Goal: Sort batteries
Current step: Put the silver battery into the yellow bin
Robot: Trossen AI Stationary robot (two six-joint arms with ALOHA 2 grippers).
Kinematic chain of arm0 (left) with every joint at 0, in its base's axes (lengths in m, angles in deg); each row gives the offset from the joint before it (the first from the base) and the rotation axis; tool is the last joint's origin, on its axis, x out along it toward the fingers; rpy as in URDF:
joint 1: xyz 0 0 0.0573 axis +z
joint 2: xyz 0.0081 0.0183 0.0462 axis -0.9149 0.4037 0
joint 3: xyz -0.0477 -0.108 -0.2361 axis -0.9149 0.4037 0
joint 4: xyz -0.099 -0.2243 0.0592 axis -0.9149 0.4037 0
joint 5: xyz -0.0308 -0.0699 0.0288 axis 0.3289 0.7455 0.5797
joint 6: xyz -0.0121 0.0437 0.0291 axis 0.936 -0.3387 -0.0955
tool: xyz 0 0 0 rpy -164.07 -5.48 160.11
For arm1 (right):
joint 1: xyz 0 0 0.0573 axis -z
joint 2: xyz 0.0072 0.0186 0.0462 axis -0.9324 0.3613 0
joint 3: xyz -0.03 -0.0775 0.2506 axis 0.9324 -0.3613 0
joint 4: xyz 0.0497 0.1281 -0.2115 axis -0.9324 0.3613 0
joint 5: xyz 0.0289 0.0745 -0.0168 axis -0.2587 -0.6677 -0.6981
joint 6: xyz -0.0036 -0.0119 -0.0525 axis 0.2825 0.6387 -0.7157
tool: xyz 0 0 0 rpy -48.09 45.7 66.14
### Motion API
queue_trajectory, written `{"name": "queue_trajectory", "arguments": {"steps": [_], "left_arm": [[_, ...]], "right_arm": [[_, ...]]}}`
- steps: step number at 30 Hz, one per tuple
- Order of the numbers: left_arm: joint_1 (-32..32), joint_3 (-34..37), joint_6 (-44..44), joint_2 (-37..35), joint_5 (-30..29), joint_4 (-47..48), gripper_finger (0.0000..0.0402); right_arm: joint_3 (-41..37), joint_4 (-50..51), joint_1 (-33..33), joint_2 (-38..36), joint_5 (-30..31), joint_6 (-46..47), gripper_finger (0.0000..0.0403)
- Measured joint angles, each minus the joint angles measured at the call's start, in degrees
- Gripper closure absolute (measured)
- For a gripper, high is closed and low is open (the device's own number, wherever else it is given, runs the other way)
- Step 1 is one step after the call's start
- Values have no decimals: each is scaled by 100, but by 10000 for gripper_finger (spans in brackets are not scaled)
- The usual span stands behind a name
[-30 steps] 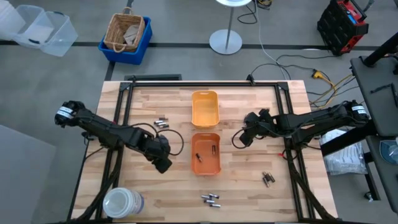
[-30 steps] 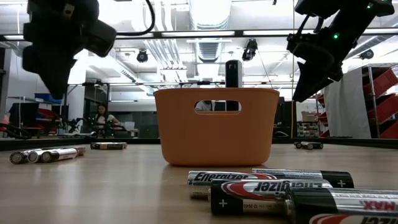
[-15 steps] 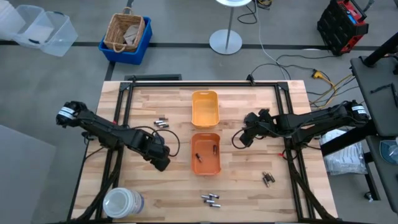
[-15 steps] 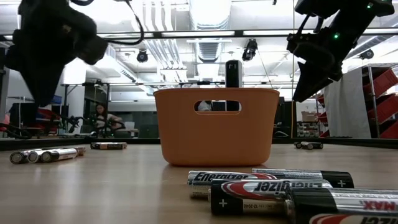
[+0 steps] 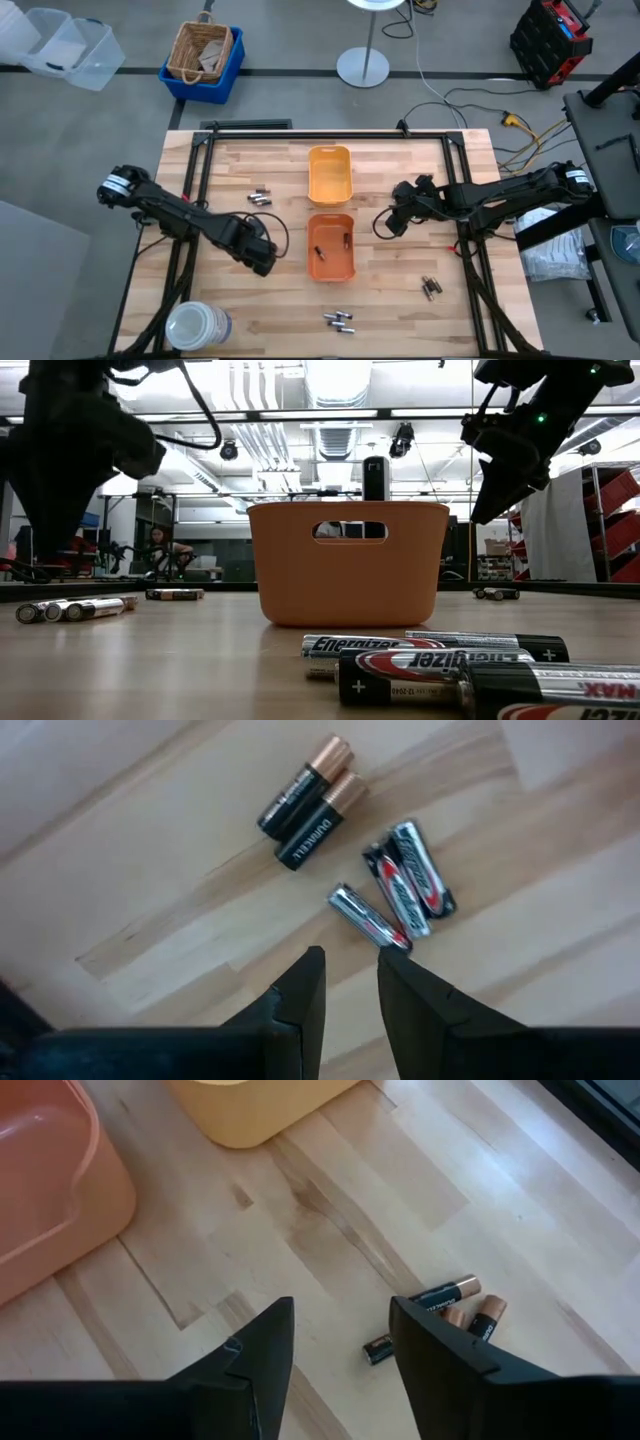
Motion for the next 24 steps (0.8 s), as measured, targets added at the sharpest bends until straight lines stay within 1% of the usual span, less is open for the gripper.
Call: {"name": "queue_trajectory", "arguments": {"steps": [5, 10, 15, 21, 24], "left_arm": [[-50, 2, 182, 240, -31, -25, 326], [-173, 2, 477, 304, -152, -50, 323], [-354, 2, 871, 274, -422, -55, 304], [-423, 2, 1116, 274, -456, -87, 277], [-473, 2, 1441, 305, -586, -102, 269]], "right_arm": [[0, 0, 0, 0, -3, -77, 255], [0, 4, 0, 0, -29, -170, 259], [0, 4, 0, -1, -36, -285, 250], [0, -4, 0, 0, -36, -355, 237], [0, -30, 0, 0, -36, -398, 234]]}}
